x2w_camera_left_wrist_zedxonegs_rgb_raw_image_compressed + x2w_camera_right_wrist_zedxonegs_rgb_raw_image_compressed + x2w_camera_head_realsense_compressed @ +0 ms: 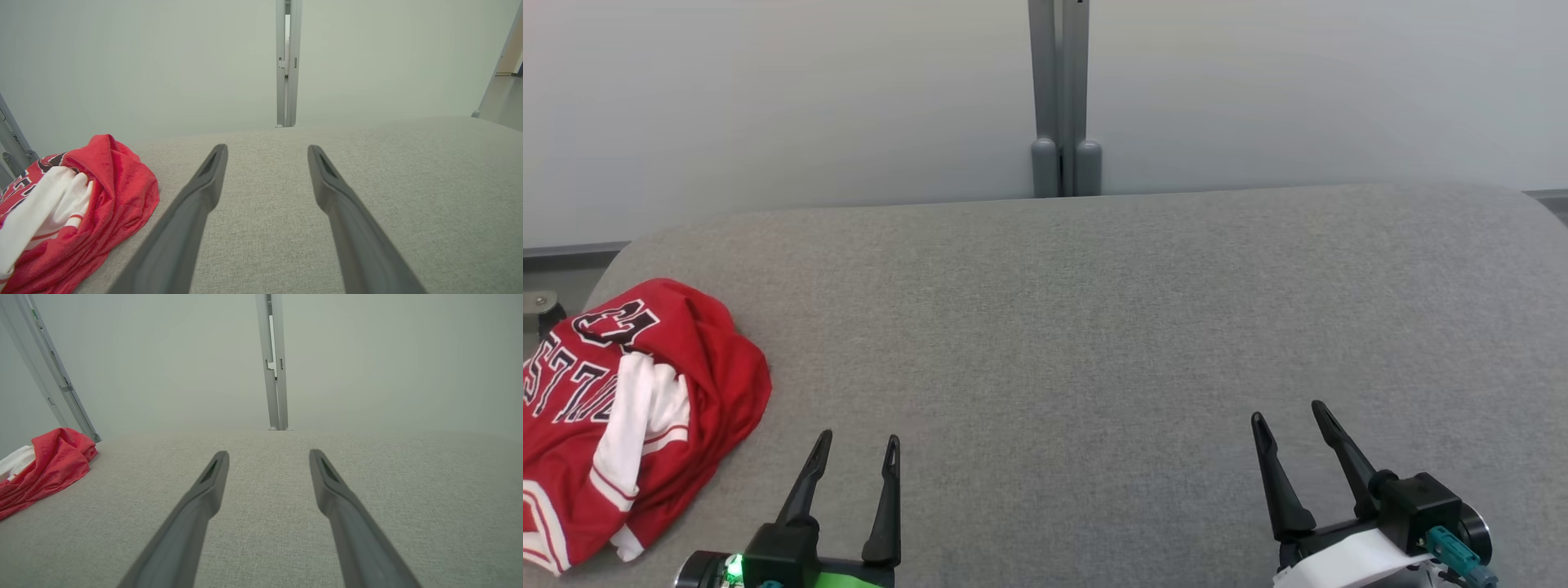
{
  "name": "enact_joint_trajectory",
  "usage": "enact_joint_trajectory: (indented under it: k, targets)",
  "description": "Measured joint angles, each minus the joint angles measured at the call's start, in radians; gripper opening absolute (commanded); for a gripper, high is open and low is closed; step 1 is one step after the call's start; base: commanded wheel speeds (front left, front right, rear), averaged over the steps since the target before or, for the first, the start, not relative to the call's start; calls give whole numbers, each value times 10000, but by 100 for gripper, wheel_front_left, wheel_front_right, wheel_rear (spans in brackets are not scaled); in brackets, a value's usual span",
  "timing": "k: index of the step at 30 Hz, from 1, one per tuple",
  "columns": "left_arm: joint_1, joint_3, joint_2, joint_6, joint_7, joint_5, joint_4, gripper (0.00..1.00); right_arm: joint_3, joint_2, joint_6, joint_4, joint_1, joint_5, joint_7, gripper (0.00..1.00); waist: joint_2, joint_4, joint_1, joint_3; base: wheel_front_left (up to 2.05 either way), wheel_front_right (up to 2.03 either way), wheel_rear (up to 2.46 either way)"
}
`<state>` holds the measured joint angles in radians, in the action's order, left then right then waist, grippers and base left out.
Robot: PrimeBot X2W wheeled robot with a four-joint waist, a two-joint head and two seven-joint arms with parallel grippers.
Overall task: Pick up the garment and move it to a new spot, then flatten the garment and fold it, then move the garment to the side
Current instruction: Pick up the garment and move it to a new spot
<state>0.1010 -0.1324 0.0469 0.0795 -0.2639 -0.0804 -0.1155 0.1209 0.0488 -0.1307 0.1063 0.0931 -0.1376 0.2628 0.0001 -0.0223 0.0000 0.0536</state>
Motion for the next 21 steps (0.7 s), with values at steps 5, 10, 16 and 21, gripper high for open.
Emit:
enact_joint_trajectory:
  k: [5,10,16,21]
  targets:
    - [5,73,2,-140,-2,136,213,100,4,2,0,-4,67,-25,0,100,0,-518,0,-9,0,0,0]
    - [56,190,4,-192,-4,153,368,100,61,0,0,-4,100,-127,0,100,0,-1222,0,-19,0,0,0]
    - [169,443,8,-192,-2,125,466,100,207,-4,0,6,102,-192,0,100,0,-2110,0,-28,0,0,0]
    - [339,629,8,-284,-2,125,506,100,268,-2,0,10,103,-211,0,100,0,-2791,0,-14,0,0,0]
